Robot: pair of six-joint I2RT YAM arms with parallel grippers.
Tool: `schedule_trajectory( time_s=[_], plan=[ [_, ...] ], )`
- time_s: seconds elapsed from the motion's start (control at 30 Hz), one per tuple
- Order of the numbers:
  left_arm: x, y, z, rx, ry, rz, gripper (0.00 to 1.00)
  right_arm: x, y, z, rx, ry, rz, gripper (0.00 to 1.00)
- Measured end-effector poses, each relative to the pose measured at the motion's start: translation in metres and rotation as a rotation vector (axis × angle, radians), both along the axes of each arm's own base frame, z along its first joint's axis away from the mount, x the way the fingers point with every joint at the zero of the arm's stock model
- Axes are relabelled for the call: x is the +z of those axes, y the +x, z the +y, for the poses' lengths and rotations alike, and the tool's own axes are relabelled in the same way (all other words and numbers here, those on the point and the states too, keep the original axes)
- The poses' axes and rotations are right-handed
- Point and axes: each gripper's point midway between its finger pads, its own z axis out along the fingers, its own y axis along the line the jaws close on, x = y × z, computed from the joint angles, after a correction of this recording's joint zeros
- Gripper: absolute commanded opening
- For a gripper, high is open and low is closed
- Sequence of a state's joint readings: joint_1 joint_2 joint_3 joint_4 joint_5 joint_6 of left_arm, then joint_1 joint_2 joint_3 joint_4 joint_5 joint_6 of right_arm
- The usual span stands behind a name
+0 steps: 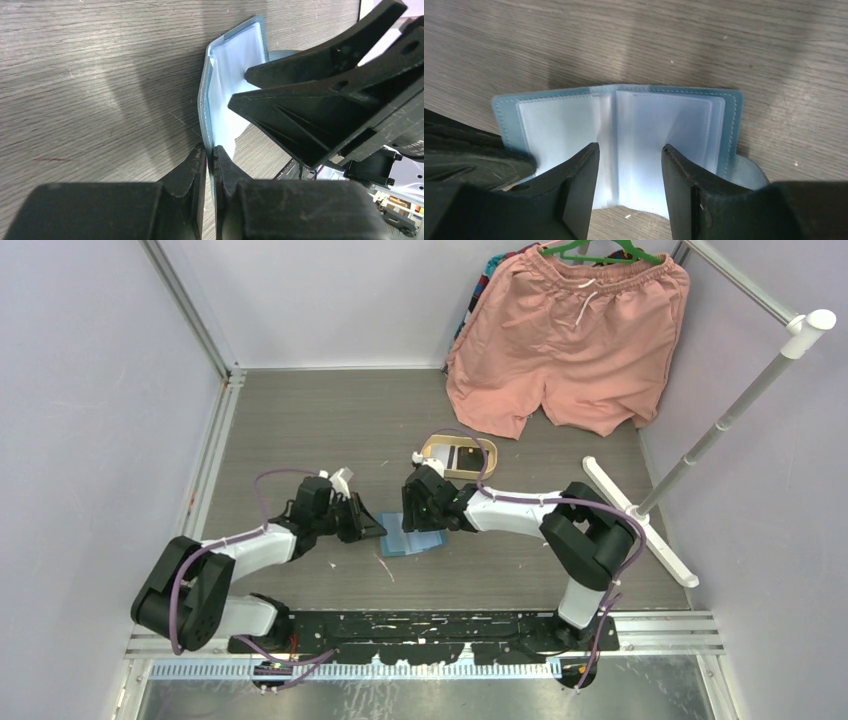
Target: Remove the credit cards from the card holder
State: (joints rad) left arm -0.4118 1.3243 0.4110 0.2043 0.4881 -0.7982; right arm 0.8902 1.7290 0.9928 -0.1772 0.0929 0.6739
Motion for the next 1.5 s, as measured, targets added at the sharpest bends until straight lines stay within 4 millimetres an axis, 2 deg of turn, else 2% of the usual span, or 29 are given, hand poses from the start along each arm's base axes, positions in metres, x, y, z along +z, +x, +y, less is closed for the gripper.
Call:
schedule_trajectory(
  time_s=[0.5, 0.67, 0.83, 1.37, 1.5],
  plan=[
    [0.003, 0.001, 0.004, 0.025, 0.015, -0.003, 0.14, -0.002, 0.004, 0.02, 0.011, 0.084, 0.0, 0.55],
    [0.004, 0.002, 0.004, 0.031, 0.017, -0.007, 0.22, -0.003, 0.004, 0.024, 0.015, 0.101, 0.008, 0.55],
    [0.005, 0.004, 0.005, 0.037, 0.018, -0.012, 0.25, -0.004, 0.005, 0.027, 0.016, 0.109, 0.012, 0.55],
    [0.006, 0.005, 0.011, 0.059, 0.033, -0.016, 0.21, -0.004, 0.003, 0.035, 0.042, 0.133, 0.036, 0.55],
    [0.009, 0.006, 0.015, 0.073, 0.035, -0.021, 0.17, -0.004, 0.003, 0.037, 0.047, 0.14, 0.039, 0.55]
  ],
)
